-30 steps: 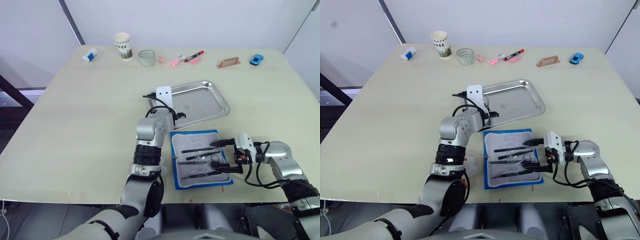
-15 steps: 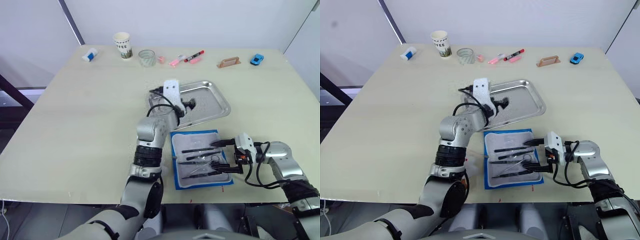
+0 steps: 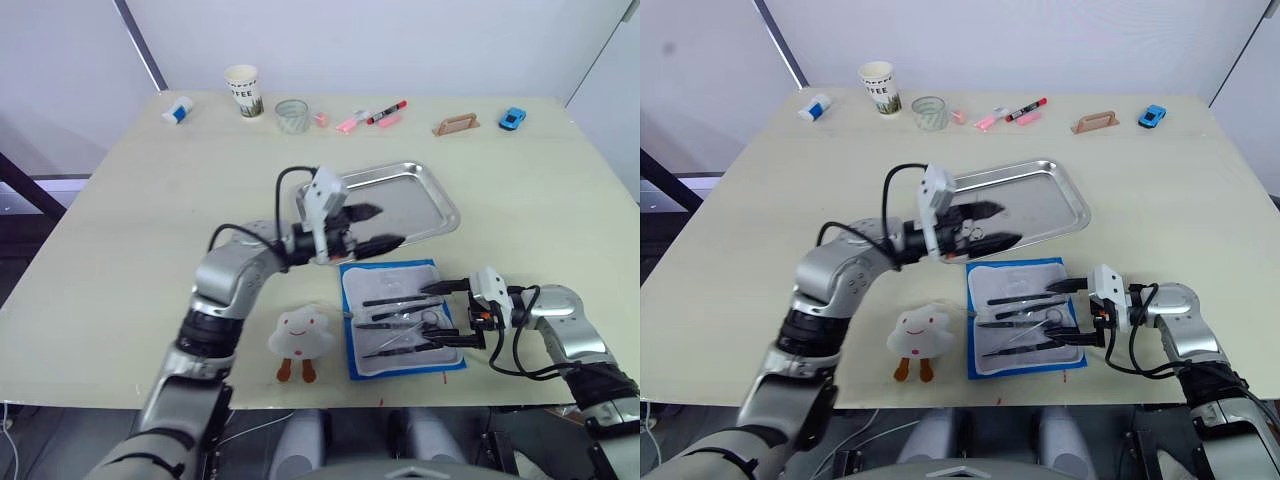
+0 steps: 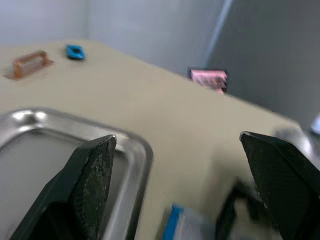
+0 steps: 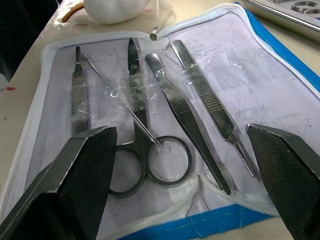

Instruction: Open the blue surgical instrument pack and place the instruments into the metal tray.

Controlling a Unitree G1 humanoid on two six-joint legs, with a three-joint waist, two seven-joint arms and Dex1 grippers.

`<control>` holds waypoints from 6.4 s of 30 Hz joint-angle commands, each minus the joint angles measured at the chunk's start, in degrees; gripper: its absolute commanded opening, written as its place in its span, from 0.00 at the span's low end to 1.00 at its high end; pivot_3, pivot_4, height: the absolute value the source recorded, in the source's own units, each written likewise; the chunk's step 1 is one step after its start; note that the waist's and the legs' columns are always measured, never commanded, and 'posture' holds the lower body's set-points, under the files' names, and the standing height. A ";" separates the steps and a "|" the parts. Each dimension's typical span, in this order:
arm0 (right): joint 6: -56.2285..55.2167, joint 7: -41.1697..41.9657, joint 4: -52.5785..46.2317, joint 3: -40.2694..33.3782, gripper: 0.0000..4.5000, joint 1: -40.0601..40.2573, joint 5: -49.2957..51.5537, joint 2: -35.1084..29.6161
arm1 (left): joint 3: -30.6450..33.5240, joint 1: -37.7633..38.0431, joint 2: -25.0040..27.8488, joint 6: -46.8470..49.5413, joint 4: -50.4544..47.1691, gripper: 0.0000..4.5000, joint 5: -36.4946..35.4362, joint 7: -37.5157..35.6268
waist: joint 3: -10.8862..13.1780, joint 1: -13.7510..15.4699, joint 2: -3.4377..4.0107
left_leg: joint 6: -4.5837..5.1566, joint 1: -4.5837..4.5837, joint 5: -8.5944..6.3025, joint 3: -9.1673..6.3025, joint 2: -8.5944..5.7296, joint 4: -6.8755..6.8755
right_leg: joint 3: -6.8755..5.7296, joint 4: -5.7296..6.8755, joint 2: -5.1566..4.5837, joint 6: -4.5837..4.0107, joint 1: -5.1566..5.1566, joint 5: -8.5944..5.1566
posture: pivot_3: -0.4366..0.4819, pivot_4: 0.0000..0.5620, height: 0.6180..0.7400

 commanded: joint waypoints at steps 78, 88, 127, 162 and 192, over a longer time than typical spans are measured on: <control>-0.59 1.28 5.16 0.45 1.00 -0.33 -1.73 -0.09 | -17.08 7.47 6.35 -27.35 7.92 0.16 28.67 -14.32 | 0.02 0.39 0.02 | 0.32 0.02 -0.16 0.01 0.02 0.02 | 0.02 0.05 0.03 -0.01 0.01 0.00 | 0.48 0.27 1.00; -0.58 1.10 5.13 0.56 1.00 -0.37 -1.81 0.09 | -18.72 6.35 6.15 -24.06 7.77 0.16 30.55 -14.38 | -0.02 0.44 0.01 | 0.32 0.04 -0.16 0.00 0.02 0.02 | 0.02 0.07 0.03 0.00 0.03 0.00 | 0.48 0.27 1.00; 0.36 -0.09 5.65 1.83 1.00 -0.43 -2.98 0.12 | -15.14 3.62 13.30 -14.00 -2.76 0.01 25.53 -19.97 | -0.04 0.06 0.02 | 0.32 0.06 -0.16 0.00 0.04 0.02 | 0.02 0.10 0.05 -0.01 0.02 -0.01 | 0.48 0.27 1.00; -0.42 2.74 7.64 1.73 1.00 -2.34 -2.48 -0.58 | 5.81 5.19 5.42 9.31 -11.08 0.01 8.60 7.39 | -0.06 0.05 -0.09 | 0.32 0.05 -0.16 -0.02 0.07 0.04 | 0.02 0.15 0.05 -0.01 0.00 0.00 | 0.48 0.27 1.00; 0.69 3.05 6.03 1.79 1.00 -1.98 -2.64 -1.15 | 10.29 -11.44 -33.55 14.08 17.23 0.01 22.71 59.80 | -0.04 0.50 -0.10 | 0.12 0.00 -0.06 -0.07 -0.03 0.08 | 0.03 0.12 -0.01 0.02 0.03 0.01 | 0.48 0.27 1.00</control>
